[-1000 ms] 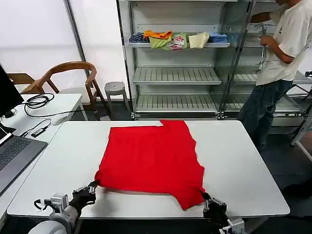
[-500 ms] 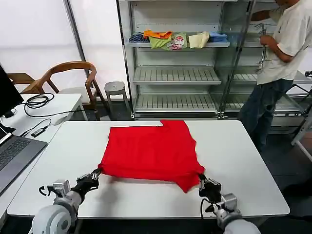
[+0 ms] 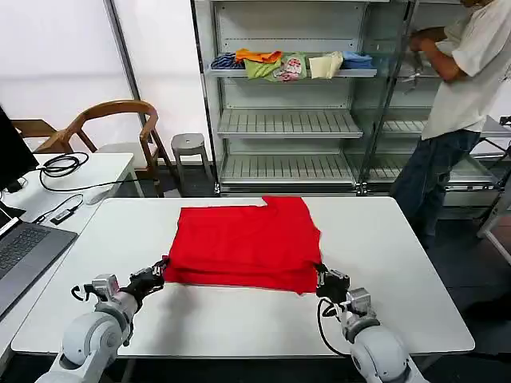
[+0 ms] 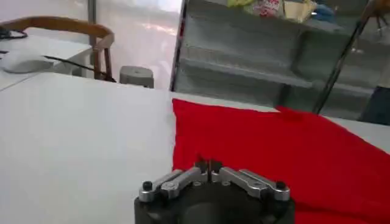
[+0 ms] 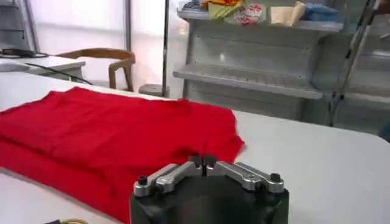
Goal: Fold and organize the clothes.
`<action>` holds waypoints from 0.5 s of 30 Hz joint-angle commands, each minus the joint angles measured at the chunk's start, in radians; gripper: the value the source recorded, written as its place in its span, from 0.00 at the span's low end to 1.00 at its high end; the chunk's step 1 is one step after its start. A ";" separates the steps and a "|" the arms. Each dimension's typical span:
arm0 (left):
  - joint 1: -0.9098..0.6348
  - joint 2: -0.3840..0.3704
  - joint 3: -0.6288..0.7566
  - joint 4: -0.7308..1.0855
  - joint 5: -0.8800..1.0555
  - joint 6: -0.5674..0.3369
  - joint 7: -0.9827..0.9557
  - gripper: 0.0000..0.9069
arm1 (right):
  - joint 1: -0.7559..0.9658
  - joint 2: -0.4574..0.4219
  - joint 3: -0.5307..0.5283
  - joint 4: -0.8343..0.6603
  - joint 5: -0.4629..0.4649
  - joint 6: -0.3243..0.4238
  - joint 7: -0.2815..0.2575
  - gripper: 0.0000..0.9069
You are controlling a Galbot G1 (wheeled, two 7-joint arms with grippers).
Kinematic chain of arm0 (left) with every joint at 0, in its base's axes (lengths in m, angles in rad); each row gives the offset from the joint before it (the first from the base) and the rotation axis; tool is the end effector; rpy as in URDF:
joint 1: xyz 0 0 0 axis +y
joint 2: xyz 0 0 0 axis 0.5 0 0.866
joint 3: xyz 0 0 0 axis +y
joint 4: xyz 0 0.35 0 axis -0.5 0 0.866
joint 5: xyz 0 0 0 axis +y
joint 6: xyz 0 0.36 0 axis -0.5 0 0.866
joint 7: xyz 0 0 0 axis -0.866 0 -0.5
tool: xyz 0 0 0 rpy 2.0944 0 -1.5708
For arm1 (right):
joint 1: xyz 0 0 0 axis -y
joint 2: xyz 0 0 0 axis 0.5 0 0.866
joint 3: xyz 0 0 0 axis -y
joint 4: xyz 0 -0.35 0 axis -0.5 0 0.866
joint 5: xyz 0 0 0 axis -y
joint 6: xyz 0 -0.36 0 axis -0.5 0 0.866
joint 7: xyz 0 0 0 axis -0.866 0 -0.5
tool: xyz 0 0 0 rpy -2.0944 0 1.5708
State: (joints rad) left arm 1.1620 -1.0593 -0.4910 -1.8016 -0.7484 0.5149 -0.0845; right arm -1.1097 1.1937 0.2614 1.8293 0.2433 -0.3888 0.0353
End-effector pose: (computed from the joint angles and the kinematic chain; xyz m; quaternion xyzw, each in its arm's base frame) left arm 0.3206 0.1211 -0.2775 -0.0622 -0.9669 0.0911 0.2300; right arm 0.3184 -0.0111 -0.2935 0.1351 -0.9781 0.0771 0.1384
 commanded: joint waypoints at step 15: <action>-0.105 -0.007 0.049 0.137 0.020 -0.014 0.033 0.03 | 0.087 0.020 -0.023 -0.118 -0.027 0.018 -0.016 0.00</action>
State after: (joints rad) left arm 1.0877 -1.0675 -0.4539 -1.7055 -0.7385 0.5054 -0.0616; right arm -1.0421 1.2117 0.2405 1.7355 0.2190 -0.3735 0.0215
